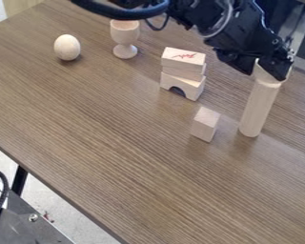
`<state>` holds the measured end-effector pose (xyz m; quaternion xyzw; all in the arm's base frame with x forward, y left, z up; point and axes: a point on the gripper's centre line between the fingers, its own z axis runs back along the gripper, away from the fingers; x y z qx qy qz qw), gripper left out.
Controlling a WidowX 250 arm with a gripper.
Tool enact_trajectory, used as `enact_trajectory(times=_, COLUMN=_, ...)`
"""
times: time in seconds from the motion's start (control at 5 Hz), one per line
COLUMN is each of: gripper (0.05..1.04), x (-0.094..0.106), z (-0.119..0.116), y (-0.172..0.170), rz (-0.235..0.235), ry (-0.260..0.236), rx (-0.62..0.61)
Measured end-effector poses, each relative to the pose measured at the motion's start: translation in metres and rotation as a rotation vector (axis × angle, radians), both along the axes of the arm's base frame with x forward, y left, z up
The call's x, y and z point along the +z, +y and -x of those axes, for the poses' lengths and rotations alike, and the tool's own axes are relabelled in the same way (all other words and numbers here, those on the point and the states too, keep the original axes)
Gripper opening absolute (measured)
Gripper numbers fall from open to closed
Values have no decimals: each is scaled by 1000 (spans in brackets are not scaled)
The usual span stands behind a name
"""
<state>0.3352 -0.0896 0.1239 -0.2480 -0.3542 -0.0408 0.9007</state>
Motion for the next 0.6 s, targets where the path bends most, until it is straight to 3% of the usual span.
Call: enact_trajectory(times=0.6, gripper=718, x=-4, z=3, y=-2, rz=6, ry=10, rx=4)
